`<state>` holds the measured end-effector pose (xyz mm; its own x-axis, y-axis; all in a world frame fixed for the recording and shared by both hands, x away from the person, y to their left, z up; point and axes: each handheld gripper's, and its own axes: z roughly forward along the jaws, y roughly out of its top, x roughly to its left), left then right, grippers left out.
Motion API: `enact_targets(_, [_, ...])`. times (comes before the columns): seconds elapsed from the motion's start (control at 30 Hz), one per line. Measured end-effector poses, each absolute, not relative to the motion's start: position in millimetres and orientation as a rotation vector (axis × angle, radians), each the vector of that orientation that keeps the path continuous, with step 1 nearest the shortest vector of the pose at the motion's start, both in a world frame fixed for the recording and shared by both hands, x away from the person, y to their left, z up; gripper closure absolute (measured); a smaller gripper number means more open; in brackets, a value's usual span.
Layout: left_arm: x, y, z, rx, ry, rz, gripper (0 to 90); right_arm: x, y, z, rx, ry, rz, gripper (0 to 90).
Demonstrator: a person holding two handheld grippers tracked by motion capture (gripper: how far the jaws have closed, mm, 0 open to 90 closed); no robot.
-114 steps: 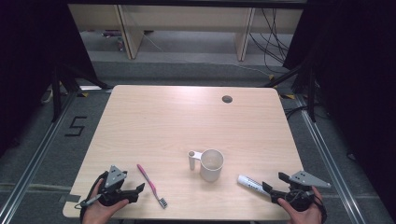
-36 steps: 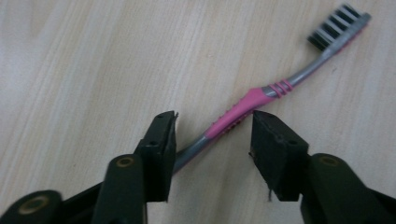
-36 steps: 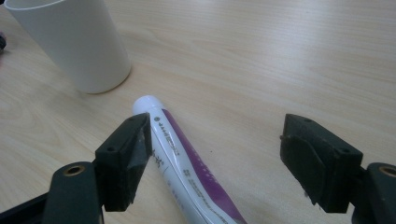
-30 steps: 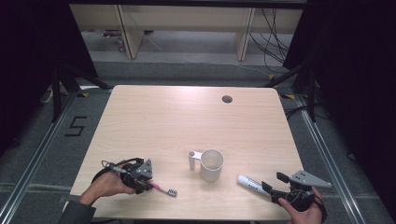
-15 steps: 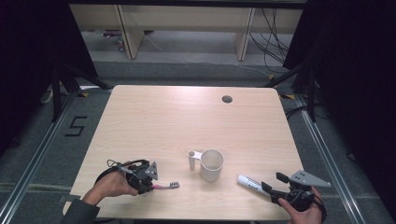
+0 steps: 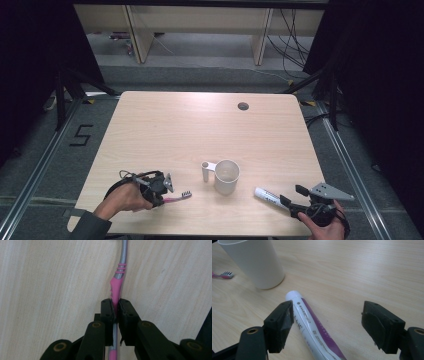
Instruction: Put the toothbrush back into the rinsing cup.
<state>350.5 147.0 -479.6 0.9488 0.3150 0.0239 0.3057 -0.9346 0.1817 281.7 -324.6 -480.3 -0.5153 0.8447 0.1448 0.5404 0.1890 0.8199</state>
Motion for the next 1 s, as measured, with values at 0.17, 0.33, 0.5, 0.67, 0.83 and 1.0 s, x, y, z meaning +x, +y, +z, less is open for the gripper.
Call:
enact_targets(0.17, [350,145,-479,2.936,0.512,0.062,82.8,282,-325,-480,1.304,2.141,1.238,26.9])
enact_targets(0.33, [349,145,-480,2.938,0.542,0.070,83.1,282,-325,-480,1.288,2.132,1.249,26.9])
enact_targets(0.5, [348,151,-469,2.835,0.580,0.072,83.2,280,-324,-479,1.344,2.115,1.243,27.0])
enact_targets(0.67, [349,164,-453,2.716,0.571,0.119,83.2,281,-328,-479,1.286,2.098,1.235,27.2])
enact_targets(0.83, [346,175,-446,2.577,0.593,0.154,83.2,282,-328,-479,1.295,2.105,1.232,27.1])
enact_targets(1.0, [343,183,-444,2.428,0.636,0.226,83.2,282,-328,-479,1.288,2.106,1.233,27.2])
